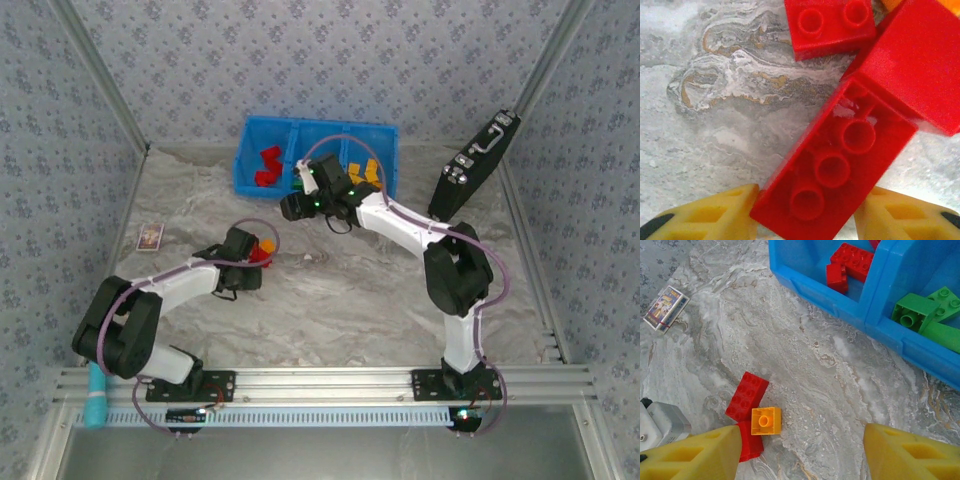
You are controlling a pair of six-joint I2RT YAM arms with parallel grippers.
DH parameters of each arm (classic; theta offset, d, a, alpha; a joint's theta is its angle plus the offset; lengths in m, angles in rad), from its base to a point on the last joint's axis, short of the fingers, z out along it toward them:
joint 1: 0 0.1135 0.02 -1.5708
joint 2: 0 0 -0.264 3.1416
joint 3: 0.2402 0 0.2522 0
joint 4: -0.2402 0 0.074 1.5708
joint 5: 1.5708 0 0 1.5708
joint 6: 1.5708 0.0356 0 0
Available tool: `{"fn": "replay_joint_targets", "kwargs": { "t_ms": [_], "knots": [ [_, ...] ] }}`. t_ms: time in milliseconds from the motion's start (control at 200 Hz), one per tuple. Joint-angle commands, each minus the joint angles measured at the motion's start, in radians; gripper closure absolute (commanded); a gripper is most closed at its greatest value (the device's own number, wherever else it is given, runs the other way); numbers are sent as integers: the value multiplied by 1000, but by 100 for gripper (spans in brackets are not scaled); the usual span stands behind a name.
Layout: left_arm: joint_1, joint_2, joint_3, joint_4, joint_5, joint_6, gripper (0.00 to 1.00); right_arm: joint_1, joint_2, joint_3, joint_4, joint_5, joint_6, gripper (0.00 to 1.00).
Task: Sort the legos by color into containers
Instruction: Pick up the lego from the middle-left of the table.
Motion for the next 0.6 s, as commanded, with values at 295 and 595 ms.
{"fn": "replay_joint_targets", "kwargs": {
  "t_ms": [295,595],
  "knots": [
    [-11,-67,37,-74,75,-21,68,-42,-68,-129,-6,2,-20,33],
    [-12,-245,147,-210,23,-31,70,-57,-83,-183,16,-11,-25,33]
  ]
}}
